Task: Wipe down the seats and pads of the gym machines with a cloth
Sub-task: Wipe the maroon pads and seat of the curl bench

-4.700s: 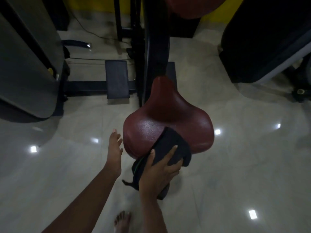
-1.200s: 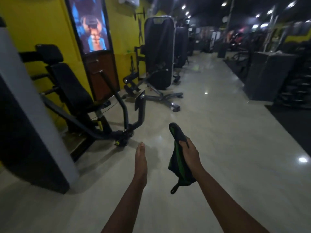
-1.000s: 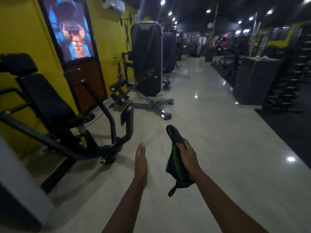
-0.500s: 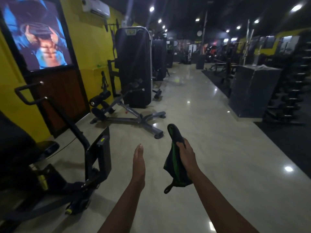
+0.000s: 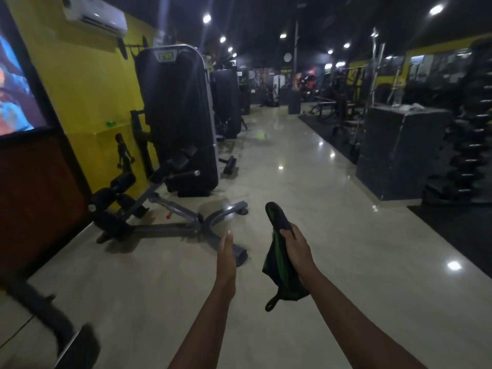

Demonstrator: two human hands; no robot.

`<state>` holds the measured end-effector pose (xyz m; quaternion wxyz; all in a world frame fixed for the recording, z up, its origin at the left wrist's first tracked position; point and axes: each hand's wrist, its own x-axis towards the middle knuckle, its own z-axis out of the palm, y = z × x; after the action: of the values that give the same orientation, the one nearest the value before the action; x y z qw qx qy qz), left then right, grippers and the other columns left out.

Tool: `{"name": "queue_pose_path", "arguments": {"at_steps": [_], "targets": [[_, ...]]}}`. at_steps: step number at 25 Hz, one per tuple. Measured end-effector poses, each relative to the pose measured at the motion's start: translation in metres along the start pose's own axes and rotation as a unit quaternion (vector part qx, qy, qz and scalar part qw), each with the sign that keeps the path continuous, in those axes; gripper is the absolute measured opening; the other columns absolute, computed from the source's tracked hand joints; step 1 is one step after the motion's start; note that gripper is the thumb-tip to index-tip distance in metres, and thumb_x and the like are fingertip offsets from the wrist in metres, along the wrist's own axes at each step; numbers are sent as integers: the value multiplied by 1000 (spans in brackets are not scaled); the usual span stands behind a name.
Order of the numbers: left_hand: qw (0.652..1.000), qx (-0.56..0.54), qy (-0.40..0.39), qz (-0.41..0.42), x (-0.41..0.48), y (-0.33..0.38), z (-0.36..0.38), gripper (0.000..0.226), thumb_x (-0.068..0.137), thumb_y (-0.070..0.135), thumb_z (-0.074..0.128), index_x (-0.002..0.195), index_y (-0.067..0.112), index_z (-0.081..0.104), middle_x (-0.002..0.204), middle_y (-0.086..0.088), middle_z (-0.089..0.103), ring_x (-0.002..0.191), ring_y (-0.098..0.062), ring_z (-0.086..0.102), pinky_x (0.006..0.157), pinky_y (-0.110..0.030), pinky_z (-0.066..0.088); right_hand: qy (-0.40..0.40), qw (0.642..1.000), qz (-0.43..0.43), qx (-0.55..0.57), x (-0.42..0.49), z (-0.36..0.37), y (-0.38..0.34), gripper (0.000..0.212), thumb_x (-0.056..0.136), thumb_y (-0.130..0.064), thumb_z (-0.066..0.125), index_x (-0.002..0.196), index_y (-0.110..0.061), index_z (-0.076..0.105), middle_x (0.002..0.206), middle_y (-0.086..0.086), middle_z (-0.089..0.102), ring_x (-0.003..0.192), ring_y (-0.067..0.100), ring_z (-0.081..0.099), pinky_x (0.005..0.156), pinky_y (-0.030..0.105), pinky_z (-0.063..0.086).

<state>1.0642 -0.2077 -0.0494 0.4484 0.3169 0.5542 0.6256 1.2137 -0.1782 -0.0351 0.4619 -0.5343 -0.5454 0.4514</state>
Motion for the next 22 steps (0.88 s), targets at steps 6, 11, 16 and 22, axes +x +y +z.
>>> {"name": "queue_pose_path", "arguments": {"at_steps": [6, 11, 16, 22], "targets": [[998, 6, -54, 24, 225, 15, 116, 43, 101, 19, 31, 142, 5, 33, 150, -8, 33, 139, -21, 31, 108, -23, 23, 59, 998, 12, -20, 235, -12, -10, 33, 97, -26, 41, 128, -19, 48, 117, 8, 58, 106, 27, 54, 89, 37, 44], [992, 38, -115, 13, 406, 5, 222, 49, 100, 38, 31, 145, 21, 31, 152, 2, 30, 139, -14, 28, 113, -31, 17, 99, 995, -4, -2, 436, -36, 13, 35, 97, -26, 41, 131, -21, 46, 116, 4, 57, 105, 24, 54, 90, 34, 44], [993, 28, -116, -4, 582, 10, 333, 50, 99, 41, 32, 146, 25, 29, 152, 5, 29, 140, -13, 27, 113, -33, 17, 101, 995, 22, 10, 638, -61, 23, 33, 97, -27, 42, 129, -21, 48, 116, 7, 58, 104, 25, 54, 85, 32, 44], [992, 7, -126, -8, 811, 4, 447, 50, 99, 39, 32, 146, 23, 29, 153, 4, 30, 139, -13, 28, 111, -28, 17, 108, 994, 36, -2, 888, -74, 36, 32, 97, -27, 41, 128, -19, 48, 113, 7, 58, 102, 25, 54, 83, 31, 42]]}}
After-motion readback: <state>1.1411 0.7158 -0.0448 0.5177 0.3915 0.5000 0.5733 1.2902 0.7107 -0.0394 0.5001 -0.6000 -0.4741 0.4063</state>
